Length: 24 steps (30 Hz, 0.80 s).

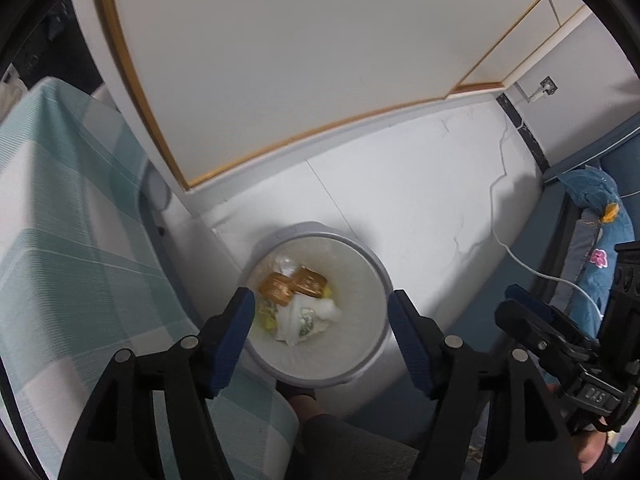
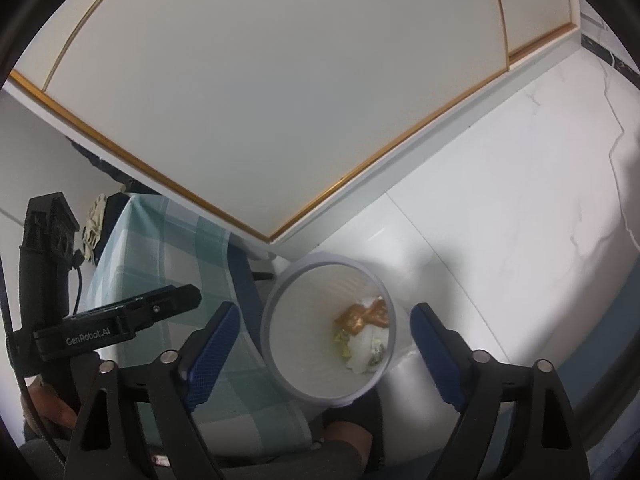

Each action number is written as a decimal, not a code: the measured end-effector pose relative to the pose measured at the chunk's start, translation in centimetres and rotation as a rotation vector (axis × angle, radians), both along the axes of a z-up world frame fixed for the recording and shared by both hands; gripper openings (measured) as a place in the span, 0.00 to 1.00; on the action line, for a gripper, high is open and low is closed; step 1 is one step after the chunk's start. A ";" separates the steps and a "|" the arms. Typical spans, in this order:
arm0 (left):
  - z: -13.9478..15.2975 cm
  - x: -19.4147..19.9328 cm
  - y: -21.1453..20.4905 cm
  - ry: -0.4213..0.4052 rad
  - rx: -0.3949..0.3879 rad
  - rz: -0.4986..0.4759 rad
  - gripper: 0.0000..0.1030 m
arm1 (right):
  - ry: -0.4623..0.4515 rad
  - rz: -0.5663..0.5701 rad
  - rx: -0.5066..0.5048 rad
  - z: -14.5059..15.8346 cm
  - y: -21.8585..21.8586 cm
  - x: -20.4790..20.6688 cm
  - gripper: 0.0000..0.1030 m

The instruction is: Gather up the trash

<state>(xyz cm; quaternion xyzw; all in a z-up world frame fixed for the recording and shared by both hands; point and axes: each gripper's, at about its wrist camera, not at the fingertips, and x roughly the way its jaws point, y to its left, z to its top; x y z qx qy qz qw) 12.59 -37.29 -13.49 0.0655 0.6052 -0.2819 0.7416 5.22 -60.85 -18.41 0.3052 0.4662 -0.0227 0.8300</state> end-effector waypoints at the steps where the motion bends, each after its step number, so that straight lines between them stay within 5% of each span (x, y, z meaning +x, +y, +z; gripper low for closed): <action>1: 0.1 0.0 0.1 -0.009 0.003 0.003 0.64 | -0.003 0.006 -0.001 0.2 0.2 -0.1 0.87; 24: 2.5 -1.6 0.9 -0.118 0.027 0.011 0.65 | -0.026 0.019 -0.002 2.2 1.7 -1.5 0.95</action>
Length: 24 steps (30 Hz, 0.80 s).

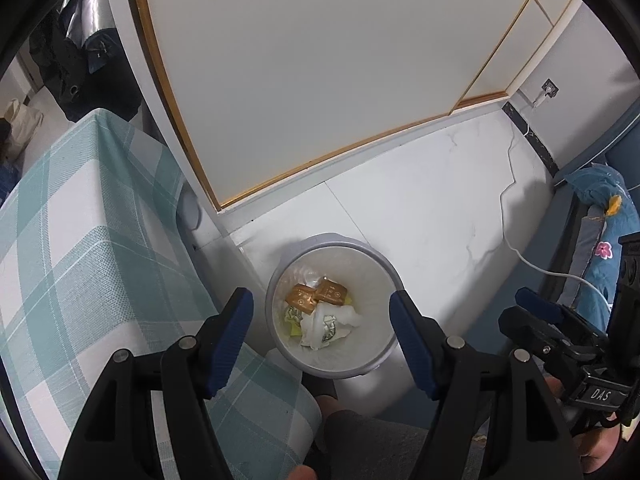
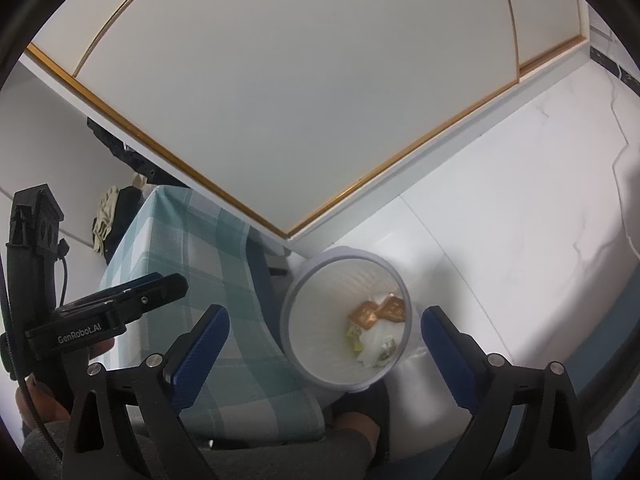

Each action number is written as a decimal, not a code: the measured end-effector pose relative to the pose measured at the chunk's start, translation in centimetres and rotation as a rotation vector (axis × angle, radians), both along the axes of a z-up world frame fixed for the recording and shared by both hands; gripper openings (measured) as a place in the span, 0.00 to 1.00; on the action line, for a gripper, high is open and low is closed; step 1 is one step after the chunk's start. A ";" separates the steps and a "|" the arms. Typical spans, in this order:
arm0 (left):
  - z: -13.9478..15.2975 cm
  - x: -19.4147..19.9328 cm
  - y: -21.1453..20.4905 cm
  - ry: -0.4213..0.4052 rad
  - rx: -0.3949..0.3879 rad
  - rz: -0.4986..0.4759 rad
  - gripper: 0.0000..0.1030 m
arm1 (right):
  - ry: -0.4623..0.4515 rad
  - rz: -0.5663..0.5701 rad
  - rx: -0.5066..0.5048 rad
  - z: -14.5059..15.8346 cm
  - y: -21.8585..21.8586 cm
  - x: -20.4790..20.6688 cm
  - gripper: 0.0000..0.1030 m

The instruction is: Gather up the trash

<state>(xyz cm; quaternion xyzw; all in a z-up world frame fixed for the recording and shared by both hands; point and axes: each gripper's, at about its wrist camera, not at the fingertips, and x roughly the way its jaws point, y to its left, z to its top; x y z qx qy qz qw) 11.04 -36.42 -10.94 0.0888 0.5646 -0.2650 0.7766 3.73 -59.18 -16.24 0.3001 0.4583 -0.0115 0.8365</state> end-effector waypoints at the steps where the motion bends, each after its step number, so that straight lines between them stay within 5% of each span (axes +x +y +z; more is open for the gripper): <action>1: 0.1 -0.1 0.0 -0.005 0.000 0.000 0.65 | -0.001 -0.001 0.001 0.1 0.0 -0.1 0.95; 24: 1.0 -0.5 1.0 -0.058 -0.011 0.012 0.65 | -0.018 -0.020 -0.034 1.6 0.5 -0.5 0.95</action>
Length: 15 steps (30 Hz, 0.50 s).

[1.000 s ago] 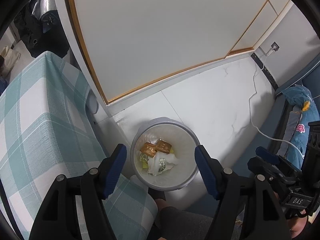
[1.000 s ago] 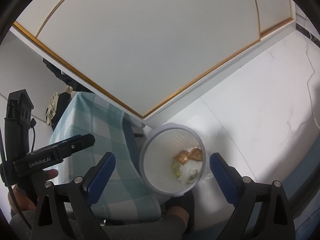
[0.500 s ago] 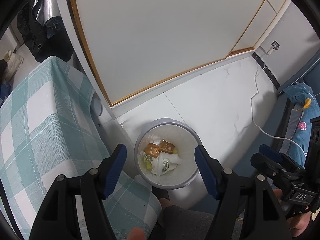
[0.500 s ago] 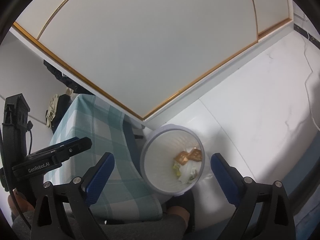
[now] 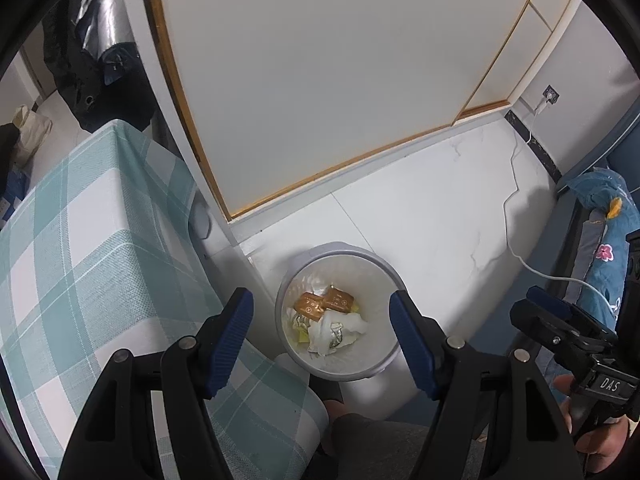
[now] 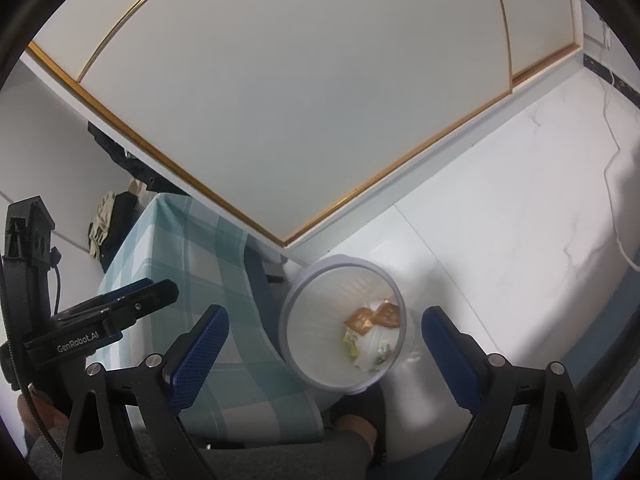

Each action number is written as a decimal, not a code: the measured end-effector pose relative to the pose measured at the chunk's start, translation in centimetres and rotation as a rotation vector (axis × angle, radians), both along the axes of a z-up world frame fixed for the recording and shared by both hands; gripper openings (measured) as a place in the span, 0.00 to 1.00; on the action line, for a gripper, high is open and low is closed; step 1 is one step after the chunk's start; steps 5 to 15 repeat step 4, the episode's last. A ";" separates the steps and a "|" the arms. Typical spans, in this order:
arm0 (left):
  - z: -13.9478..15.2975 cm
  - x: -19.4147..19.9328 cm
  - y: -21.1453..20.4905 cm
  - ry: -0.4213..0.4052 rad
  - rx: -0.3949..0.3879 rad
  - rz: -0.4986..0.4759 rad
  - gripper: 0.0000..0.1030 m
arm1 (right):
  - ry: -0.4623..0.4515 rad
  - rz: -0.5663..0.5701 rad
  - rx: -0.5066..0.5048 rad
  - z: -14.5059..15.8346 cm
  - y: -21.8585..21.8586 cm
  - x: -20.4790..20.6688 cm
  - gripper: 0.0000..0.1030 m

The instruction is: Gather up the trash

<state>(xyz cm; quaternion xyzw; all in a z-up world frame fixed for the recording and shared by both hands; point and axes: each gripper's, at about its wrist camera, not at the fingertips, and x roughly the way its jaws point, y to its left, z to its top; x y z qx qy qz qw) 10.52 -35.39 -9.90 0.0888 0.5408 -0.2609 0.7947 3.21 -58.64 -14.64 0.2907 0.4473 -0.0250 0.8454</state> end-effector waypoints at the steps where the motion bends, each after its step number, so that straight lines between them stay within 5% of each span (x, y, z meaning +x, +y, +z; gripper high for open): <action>1: 0.2 -0.1 0.0 -0.006 -0.005 -0.002 0.65 | -0.002 0.000 -0.001 0.2 0.1 0.0 0.95; 15: 0.6 -0.1 0.4 -0.019 -0.021 0.001 0.65 | -0.009 0.004 -0.014 0.9 0.5 -0.1 0.95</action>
